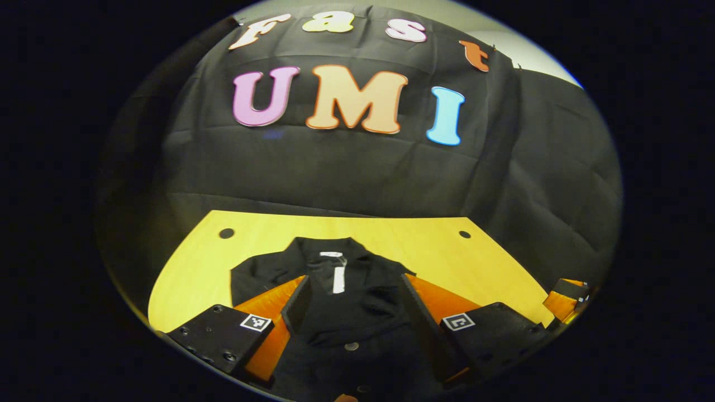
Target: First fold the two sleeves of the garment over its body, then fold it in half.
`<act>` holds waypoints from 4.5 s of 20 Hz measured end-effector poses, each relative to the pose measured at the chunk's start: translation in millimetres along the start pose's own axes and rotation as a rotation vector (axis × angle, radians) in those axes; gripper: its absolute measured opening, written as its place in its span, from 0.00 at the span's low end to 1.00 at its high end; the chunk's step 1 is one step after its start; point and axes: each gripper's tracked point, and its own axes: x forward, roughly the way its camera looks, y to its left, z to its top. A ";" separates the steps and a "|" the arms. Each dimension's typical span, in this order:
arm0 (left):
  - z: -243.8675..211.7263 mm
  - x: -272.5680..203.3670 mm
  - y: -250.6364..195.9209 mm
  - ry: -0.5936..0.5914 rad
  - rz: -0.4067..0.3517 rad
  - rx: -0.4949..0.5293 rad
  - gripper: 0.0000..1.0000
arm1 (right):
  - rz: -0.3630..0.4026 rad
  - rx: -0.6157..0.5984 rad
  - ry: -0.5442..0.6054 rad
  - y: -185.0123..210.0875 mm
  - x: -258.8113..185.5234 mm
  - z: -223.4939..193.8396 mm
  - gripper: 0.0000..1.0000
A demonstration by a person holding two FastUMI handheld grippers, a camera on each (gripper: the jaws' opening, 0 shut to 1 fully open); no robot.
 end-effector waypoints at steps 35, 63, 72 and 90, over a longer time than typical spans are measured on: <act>-275.7 -169.1 181.9 0.428 0.202 0.009 0.96 | -0.043 -0.136 0.537 73.4 -57.3 -249.0 0.94; -140.9 -127.3 134.8 0.164 0.193 -0.236 0.00 | 0.257 -0.084 0.212 119.3 -23.4 -115.5 0.02; -75.1 -76.3 143.5 0.101 0.133 -0.224 0.00 | 0.256 -0.108 0.103 139.7 22.8 -34.1 0.02; -22.9 34.4 190.6 0.127 0.067 -0.189 0.00 | 0.139 -0.067 0.062 155.4 131.7 41.8 0.02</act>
